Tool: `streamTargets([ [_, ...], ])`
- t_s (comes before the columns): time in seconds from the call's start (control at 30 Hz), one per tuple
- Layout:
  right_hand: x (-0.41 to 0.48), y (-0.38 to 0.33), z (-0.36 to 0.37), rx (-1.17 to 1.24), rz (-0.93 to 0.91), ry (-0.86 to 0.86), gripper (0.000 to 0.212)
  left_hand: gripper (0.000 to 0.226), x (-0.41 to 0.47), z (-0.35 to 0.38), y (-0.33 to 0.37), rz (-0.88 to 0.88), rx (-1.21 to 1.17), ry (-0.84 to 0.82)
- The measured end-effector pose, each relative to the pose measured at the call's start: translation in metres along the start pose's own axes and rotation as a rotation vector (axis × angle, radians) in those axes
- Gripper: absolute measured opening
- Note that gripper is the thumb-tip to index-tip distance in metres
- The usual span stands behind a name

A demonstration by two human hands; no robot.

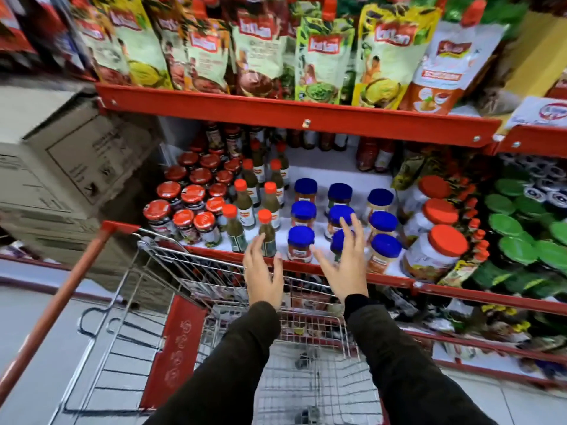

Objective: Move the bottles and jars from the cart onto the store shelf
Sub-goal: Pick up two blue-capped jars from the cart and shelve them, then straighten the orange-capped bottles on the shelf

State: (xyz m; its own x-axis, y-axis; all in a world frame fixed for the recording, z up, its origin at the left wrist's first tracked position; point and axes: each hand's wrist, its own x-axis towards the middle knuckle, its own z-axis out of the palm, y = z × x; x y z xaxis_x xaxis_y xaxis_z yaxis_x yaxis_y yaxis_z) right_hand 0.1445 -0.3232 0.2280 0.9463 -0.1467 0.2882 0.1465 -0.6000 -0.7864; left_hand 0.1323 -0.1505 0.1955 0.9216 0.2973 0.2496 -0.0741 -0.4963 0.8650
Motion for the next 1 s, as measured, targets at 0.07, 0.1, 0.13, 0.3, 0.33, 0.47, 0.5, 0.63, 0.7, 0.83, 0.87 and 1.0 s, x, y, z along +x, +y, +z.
streamTargets([
  [0.07,0.009,-0.021,0.02,0.06,-0.016,-0.057,0.09,0.052,0.017,-0.02,-0.006,-0.011,0.007,0.055],
  [0.1,0.014,-0.031,0.031,0.065,-0.035,-0.071,0.088,0.052,0.026,-0.029,-0.01,-0.013,0.006,0.077],
  [0.13,0.019,-0.039,0.042,0.062,-0.05,-0.084,0.085,0.053,0.036,-0.038,-0.014,-0.017,0.003,0.088],
  [0.3,0.041,-0.066,0.087,0.026,0.043,-0.168,0.07,0.065,0.083,-0.065,-0.032,-0.094,-0.052,-0.041],
  [0.33,0.044,-0.069,0.092,-0.009,0.066,-0.165,0.067,0.066,0.092,-0.068,-0.034,-0.117,-0.055,-0.084],
  [0.47,0.058,-0.076,0.106,-0.065,0.134,-0.156,0.054,0.054,0.121,-0.076,-0.04,-0.115,-0.047,-0.2],
  [0.5,0.062,-0.076,0.107,-0.072,0.141,-0.167,0.05,0.048,0.126,-0.077,-0.041,-0.096,-0.063,-0.213],
  [0.63,0.07,-0.075,0.11,-0.022,0.175,-0.203,0.037,0.031,0.134,-0.083,-0.045,-0.074,-0.13,-0.194],
  [0.7,0.07,-0.073,0.109,0.066,0.189,-0.203,0.032,0.024,0.135,-0.084,-0.046,-0.088,-0.143,-0.17],
  [0.83,0.071,-0.072,0.105,0.132,0.16,-0.289,0.033,0.026,0.139,-0.086,-0.046,-0.118,-0.079,-0.116],
  [0.87,0.072,-0.073,0.105,0.14,0.154,-0.318,0.035,0.029,0.141,-0.086,-0.045,-0.129,-0.061,-0.111],
  [1.0,0.073,-0.077,0.102,0.138,0.147,-0.347,0.044,0.04,0.145,-0.087,-0.04,-0.146,-0.011,-0.134],
])
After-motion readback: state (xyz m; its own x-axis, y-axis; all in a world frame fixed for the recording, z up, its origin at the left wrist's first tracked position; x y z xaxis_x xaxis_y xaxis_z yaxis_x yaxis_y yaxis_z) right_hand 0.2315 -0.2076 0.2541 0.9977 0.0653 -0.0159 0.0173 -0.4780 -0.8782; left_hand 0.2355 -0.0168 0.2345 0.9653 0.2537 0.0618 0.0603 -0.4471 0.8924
